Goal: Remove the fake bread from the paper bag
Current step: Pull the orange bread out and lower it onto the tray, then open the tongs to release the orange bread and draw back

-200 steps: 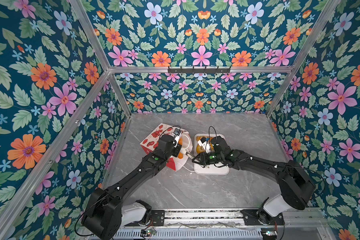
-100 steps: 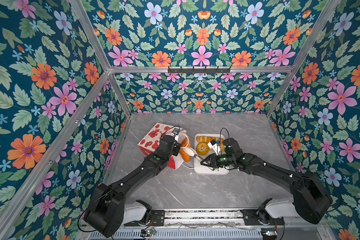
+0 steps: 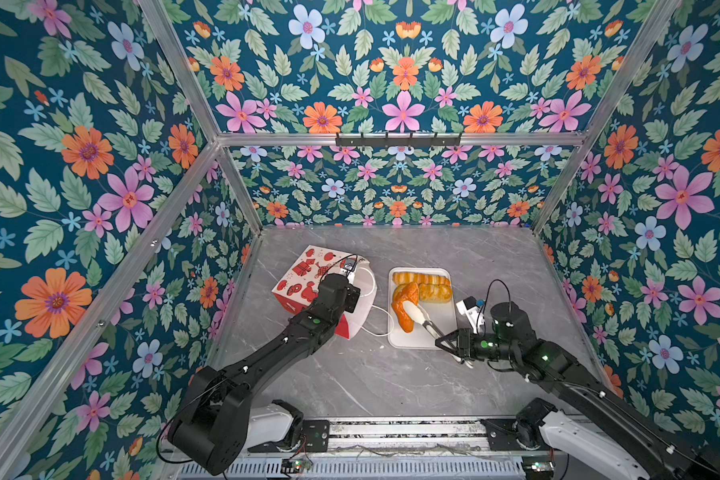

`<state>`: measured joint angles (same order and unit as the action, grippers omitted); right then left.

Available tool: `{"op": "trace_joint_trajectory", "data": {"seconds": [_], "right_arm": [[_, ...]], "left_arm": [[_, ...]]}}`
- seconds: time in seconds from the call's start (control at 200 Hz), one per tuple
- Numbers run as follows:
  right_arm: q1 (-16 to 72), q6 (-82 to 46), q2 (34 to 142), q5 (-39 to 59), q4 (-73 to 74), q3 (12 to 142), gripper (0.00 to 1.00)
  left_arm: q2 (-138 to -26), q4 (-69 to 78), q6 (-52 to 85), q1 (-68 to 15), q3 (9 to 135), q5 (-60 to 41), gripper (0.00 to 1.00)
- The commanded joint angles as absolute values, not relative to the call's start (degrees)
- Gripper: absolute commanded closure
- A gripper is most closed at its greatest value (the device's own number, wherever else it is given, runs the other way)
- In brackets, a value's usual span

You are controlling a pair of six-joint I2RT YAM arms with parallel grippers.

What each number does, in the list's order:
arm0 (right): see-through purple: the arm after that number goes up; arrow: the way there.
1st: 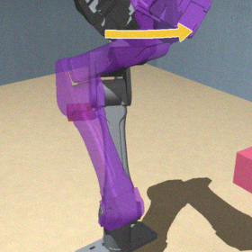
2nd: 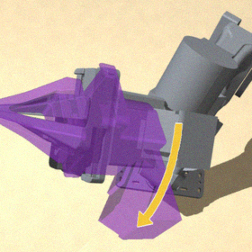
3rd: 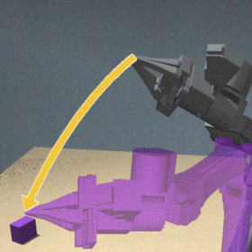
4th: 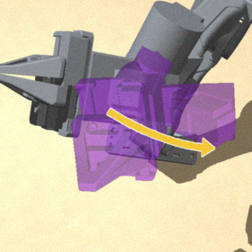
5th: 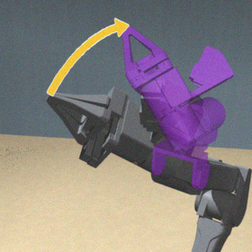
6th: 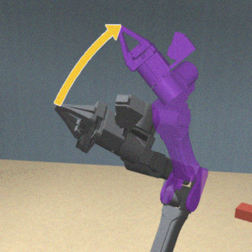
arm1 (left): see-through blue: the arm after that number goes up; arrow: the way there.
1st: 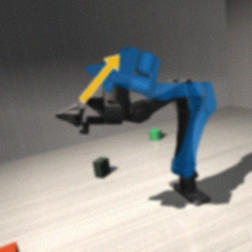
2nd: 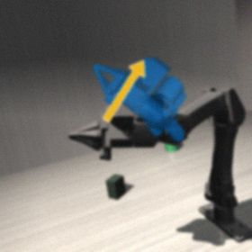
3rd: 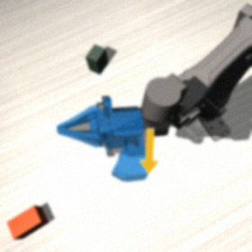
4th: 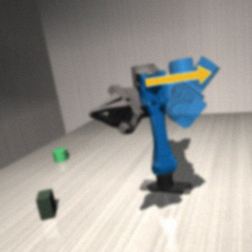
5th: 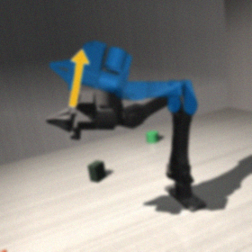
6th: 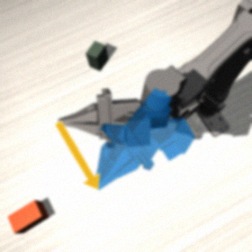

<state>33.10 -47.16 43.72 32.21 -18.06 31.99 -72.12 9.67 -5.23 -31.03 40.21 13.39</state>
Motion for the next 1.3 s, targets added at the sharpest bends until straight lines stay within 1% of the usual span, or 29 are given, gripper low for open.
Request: {"op": "trace_joint_trajectory", "data": {"seconds": [0.0, 0.21, 0.37, 0.51, 0.595, 0.775, 0.985, 1.18, 1.295], "right_arm": [[33.0, -52.5, 39.4, 28.2, -21.5, 28.8, 0.75], [33.0, -56.5, 32.0, 23.9, -23.7, 24.0, 0.74], [33.0, -57.8, 33.1, 23.4, -21.8, 21.6, 0.74], [33.0, -58.1, 33.1, 21.2, -23.8, 20.4, 0.73], [32.8, -57.5, 33.1, 19.1, -26.8, 21.1, 0.71], [32.7, -55.9, 33.1, 15.8, -31.2, 23.0, 0.61], [32.5, -54.9, 32.7, 13.6, -34.7, 24.6, 0.55], [32.6, -54.7, 29.4, 12.9, -37.8, 26.7, 0.54], [32.6, -53.7, 28.3, 14.1, -38.5, 28.6, 0.55]], "left_arm": [[-71.7, 12.9, -4.3, -30.9, 39.7, 13.5, 1.0], [-72.3, 14.6, -4.1, -30.9, 39.6, 12.1, 1.0], [-73.1, 15.2, -3.9, -30.9, 40.2, 11.1, 1.0], [-73.4, 15.8, -3.6, -30.9, 39.9, 10.7, 1.0], [-73.7, 15.9, -3.3, -30.9, 39.7, 10.6, 1.0], [-74.2, 16.2, -3.2, -30.9, 39.6, 10.3, 1.0], [-74.8, 16.7, -3.0, -30.9, 39.6, 10.0, 1.0], [-75.1, 17.2, -2.9, -30.9, 39.3, 10.0, 1.0], [-75.3, 17.5, -2.8, -30.9, 39.1, 10.1, 1.0]]}}
